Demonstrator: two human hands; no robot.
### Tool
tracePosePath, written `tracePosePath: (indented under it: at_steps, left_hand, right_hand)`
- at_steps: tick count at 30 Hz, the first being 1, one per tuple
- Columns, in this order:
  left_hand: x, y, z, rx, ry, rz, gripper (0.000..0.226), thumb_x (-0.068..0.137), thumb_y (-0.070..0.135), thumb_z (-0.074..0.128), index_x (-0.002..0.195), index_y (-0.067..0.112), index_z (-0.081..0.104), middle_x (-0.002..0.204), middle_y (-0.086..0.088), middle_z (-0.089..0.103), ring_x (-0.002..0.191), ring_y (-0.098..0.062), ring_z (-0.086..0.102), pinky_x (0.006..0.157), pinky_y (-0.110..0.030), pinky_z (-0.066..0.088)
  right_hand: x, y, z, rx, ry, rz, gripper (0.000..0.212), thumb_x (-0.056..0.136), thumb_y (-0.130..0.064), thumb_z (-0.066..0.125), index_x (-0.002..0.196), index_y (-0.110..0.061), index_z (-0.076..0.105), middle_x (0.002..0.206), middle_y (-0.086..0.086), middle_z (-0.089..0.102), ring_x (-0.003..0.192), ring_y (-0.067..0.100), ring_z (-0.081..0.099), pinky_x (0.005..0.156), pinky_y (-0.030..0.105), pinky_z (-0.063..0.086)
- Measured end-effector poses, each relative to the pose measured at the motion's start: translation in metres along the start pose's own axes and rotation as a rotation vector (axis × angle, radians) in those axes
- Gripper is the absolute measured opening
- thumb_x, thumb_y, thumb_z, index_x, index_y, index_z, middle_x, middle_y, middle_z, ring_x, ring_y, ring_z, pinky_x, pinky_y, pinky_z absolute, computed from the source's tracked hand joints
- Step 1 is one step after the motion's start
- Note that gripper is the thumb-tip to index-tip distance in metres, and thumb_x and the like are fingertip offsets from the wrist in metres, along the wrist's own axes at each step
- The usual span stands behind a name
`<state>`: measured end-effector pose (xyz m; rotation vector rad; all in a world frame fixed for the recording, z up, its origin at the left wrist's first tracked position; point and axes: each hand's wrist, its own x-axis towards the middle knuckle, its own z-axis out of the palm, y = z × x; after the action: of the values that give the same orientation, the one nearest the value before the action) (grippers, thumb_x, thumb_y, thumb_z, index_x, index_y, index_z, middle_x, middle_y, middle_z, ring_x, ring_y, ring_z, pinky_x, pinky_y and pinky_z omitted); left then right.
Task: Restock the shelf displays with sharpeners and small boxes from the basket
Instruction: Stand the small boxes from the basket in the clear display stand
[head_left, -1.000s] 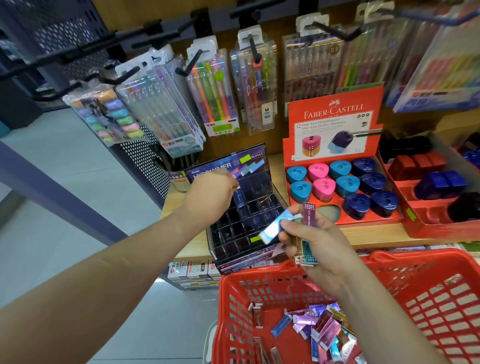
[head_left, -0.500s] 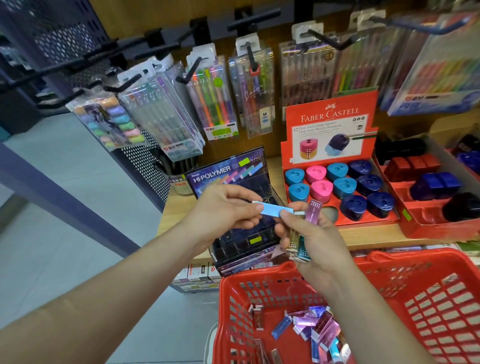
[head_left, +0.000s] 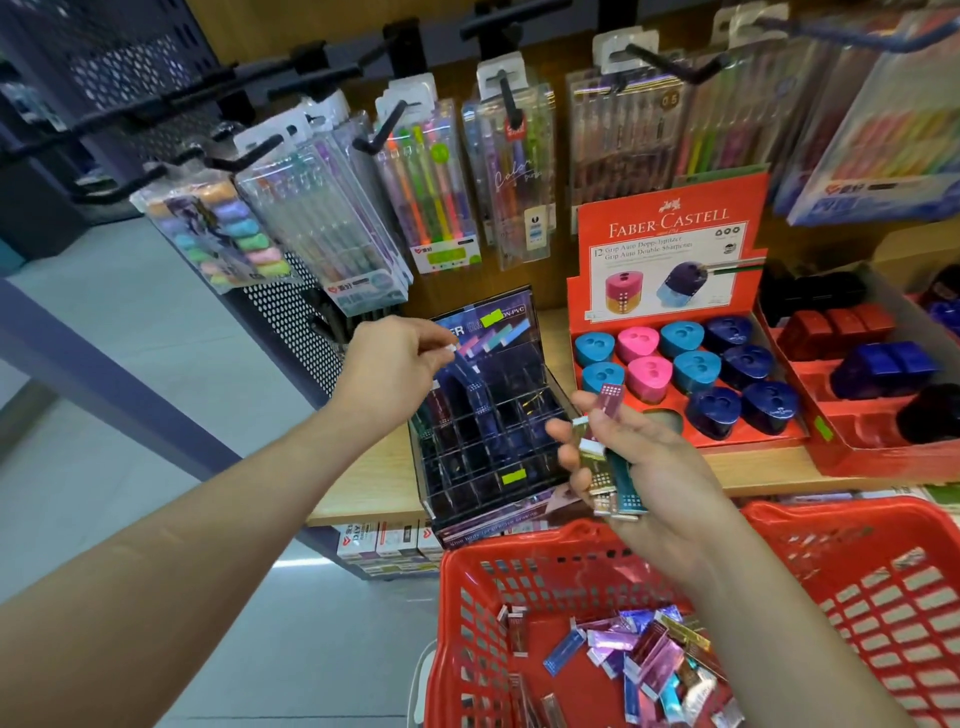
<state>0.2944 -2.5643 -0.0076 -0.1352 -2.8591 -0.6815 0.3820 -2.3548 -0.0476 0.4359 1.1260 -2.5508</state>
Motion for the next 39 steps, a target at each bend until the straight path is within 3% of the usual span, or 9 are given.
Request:
tracePosePath:
  at_steps: [5,11,20,25,31,33,35,37,39]
  left_hand:
    - [0.004,-0.004,0.009,0.040,-0.075,-0.023,0.006,0.087,0.024,0.070,0.092,0.025,0.067,0.080,0.011,0.068,0.080,-0.009,0.066,0.081,-0.033,0.056]
    - [0.005,0.006,0.015,0.063,-0.064,0.060,0.016,0.088,0.024,0.068,0.101,0.017,0.072,0.092,0.001,0.072,0.085,-0.013,0.066,0.087,-0.030,0.053]
    - [0.001,0.011,0.020,0.110,-0.106,0.101,0.015,0.091,0.024,0.064,0.104,0.017,0.069,0.094,0.001,0.071,0.089,-0.016,0.065,0.087,-0.033,0.052]
    - [-0.001,0.006,0.027,0.315,-0.092,0.177,0.016,0.096,0.027,0.055,0.105,0.016,0.064,0.102,0.000,0.066,0.097,-0.020,0.060,0.070,-0.028,0.040]
    - [0.001,0.000,0.036,0.482,-0.152,0.265,0.024,0.096,0.028,0.053,0.112,0.013,0.062,0.105,-0.006,0.060,0.096,-0.026,0.061,0.081,-0.037,0.049]
    - [-0.003,0.009,0.028,0.389,-0.113,0.225,0.027,0.096,0.030,0.052,0.116,0.015,0.063,0.106,-0.003,0.063,0.094,-0.021,0.062,0.082,-0.036,0.052]
    - [-0.015,0.027,0.017,0.014,-0.147,0.068,0.022,0.095,0.030,0.055,0.103,0.015,0.068,0.092,0.001,0.069,0.077,-0.014,0.065,0.075,-0.036,0.056]
    - [-0.034,0.047,0.008,-0.436,-0.378,-0.160,0.020,0.092,0.031,0.062,0.093,0.011,0.067,0.078,-0.007,0.071,0.061,-0.015,0.064,0.063,-0.033,0.059]
    - [-0.053,0.056,0.008,-0.550,-0.520,-0.201,0.022,0.084,0.029,0.071,0.091,0.009,0.064,0.074,-0.010,0.071,0.060,-0.017,0.065,0.062,-0.032,0.058]
  right_hand:
    - [0.003,0.005,-0.002,-0.043,0.020,-0.020,0.026,0.092,-0.006,0.057,0.117,-0.009,0.064,0.077,0.010,0.068,0.054,0.014,0.056,0.043,0.020,0.046]
    - [0.002,0.007,-0.001,-0.094,0.036,0.049,0.023,0.097,-0.015,0.052,0.109,-0.006,0.069,0.083,0.018,0.071,0.056,0.017,0.058,0.041,0.022,0.044]
    - [0.002,0.010,0.000,-0.178,-0.053,0.006,0.021,0.087,-0.018,0.063,0.106,-0.017,0.073,0.077,0.008,0.068,0.056,0.014,0.058,0.042,0.020,0.043]
    - [0.004,0.009,0.000,-0.135,-0.057,0.068,0.032,0.098,-0.021,0.047,0.097,-0.011,0.077,0.074,0.008,0.062,0.058,0.014,0.052,0.041,0.022,0.036]
    - [0.004,0.013,0.002,-0.152,-0.088,-0.017,0.021,0.089,-0.014,0.061,0.106,-0.013,0.072,0.069,0.006,0.055,0.057,0.013,0.051,0.039,0.019,0.038]
    - [0.003,0.013,0.003,-0.131,-0.035,-0.037,0.019,0.086,-0.012,0.064,0.104,-0.010,0.066,0.072,0.006,0.058,0.055,0.013,0.055,0.037,0.018,0.037]
    - [0.004,0.012,0.003,-0.108,0.023,-0.051,0.021,0.083,-0.013,0.067,0.103,-0.010,0.062,0.071,0.006,0.057,0.051,0.012,0.055,0.034,0.017,0.035]
    - [0.005,0.012,0.002,-0.084,0.054,-0.071,0.020,0.082,-0.014,0.069,0.098,-0.013,0.058,0.068,0.005,0.053,0.046,0.010,0.049,0.034,0.017,0.033]
    - [0.005,0.011,0.003,-0.061,0.054,-0.081,0.016,0.082,-0.014,0.069,0.090,-0.015,0.056,0.066,0.005,0.050,0.044,0.009,0.044,0.034,0.017,0.032]
